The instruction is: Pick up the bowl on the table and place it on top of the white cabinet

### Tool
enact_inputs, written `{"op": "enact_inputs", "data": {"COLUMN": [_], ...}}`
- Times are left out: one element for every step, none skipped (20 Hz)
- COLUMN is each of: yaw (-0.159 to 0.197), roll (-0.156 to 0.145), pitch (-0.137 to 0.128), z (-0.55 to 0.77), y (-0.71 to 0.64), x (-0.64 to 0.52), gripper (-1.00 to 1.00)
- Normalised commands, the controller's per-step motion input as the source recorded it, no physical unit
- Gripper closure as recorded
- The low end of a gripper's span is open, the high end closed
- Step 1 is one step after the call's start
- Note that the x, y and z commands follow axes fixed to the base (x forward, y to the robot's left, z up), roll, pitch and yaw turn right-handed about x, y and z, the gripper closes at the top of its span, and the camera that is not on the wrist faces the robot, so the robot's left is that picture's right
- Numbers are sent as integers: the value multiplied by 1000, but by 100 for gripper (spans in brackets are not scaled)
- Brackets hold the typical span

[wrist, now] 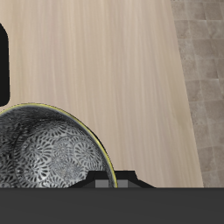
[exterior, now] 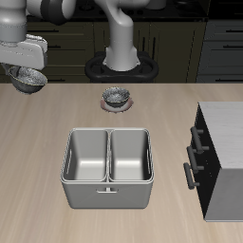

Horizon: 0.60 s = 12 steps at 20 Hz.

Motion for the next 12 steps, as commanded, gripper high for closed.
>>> {"op": "enact_inputs", "data": {"yaw": [-16,11,-13,6,-5,14,-4,-36,-62,43,0,64], "roll": [-33,-13,-99,-15,-33,7,-23,-1,20,37,-17,-28], "pitch": [-10,-25,-24,-18,-48,-37,-33,-46,-64,-48,-34,16], "z": [318,270,735,348,294,355,470,319,414,277,521,73], "y": [-102,-91,-184,-65,-54,-24,48,-7,63,151,205,145], "x": [-117,-101,-327,-158,-151,-161,-303,-173,-234,-179,-328,-38], "gripper": [100,100,100,100,100,100,100,100,100,100,100,100]}}
